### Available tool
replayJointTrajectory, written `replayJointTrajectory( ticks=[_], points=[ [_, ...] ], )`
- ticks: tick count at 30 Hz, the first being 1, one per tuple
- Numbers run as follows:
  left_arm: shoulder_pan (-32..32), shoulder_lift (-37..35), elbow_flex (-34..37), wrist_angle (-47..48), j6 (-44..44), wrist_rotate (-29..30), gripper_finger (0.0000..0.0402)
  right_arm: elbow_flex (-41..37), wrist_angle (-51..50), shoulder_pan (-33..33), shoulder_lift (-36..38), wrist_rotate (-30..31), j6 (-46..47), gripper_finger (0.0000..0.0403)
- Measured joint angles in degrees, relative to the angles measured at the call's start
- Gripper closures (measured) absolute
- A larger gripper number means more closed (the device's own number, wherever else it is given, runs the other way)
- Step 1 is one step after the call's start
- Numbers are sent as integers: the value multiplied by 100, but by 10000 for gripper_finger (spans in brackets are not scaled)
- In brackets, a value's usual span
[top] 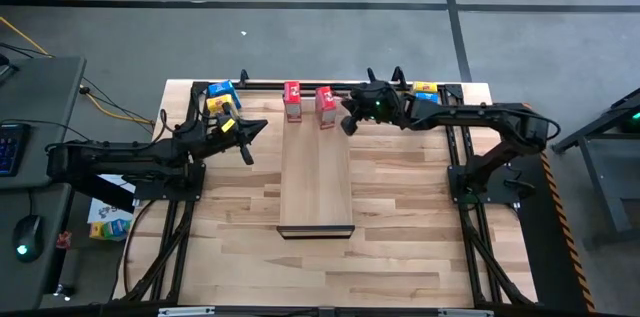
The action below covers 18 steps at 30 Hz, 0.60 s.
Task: Stack cereal on shelf
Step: Put the red cereal box and aligned with the red cereal box on the shelf
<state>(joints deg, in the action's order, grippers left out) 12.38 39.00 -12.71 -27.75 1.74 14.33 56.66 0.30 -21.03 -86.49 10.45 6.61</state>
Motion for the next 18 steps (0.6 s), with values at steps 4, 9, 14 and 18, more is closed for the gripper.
replayJointTrajectory(
  ticks=[4,9,14,18],
  points=[
    [-2,0,0,-16,0,-1,402,0,-784,66,195,-428,-111,403],
    [-2,0,0,-131,0,0,401,-48,-903,343,261,-619,-157,403],
    [-2,0,0,-270,-2,-2,401,-50,-618,601,218,-193,-235,403],
    [-2,0,0,-273,-2,-2,401,-52,-439,659,218,1,-293,403]
  ],
)
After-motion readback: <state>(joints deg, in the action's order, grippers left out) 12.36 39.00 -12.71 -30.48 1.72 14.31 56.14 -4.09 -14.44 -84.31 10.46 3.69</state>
